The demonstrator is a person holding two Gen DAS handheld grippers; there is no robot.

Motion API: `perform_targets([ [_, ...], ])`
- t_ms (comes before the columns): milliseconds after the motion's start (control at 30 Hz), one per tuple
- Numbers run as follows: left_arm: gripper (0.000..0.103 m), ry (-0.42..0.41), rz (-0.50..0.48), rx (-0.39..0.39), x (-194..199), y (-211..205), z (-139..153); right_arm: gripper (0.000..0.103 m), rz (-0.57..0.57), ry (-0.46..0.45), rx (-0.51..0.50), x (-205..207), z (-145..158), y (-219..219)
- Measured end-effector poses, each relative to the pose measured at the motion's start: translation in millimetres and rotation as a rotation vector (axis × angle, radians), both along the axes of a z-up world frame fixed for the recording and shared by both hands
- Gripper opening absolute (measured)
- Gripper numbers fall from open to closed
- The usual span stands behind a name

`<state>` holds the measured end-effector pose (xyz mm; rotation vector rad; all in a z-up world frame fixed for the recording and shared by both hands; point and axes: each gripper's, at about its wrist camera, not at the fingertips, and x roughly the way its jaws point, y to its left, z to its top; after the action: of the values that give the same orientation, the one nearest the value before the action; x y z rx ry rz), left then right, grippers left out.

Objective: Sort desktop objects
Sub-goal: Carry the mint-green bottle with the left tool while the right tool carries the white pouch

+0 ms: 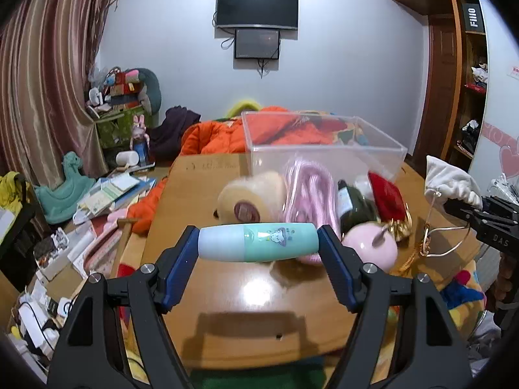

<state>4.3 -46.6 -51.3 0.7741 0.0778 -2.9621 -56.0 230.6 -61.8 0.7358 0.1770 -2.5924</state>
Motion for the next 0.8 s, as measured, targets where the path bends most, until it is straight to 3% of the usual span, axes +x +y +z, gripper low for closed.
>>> perform_targets([
  [200, 0.073, 0.021, -0.029, 0.010, -17.3, 2.1, 11.9, 0.043, 0.017, 0.066, 0.030, -4.7, 18.2, -8.8],
  [500, 0.073, 0.059, -0.067, 0.032, -40.9, 4.2, 33.4, 0.043, 0.055, 0.095, 0.020, -29.1, 34.5, -26.4],
  [800, 0.073, 0.047, -0.086, 0.034, -84.2, 4.2, 51.6, 0.043, 0.097, 0.112, 0.009, -60.4, 47.2, -49.1],
])
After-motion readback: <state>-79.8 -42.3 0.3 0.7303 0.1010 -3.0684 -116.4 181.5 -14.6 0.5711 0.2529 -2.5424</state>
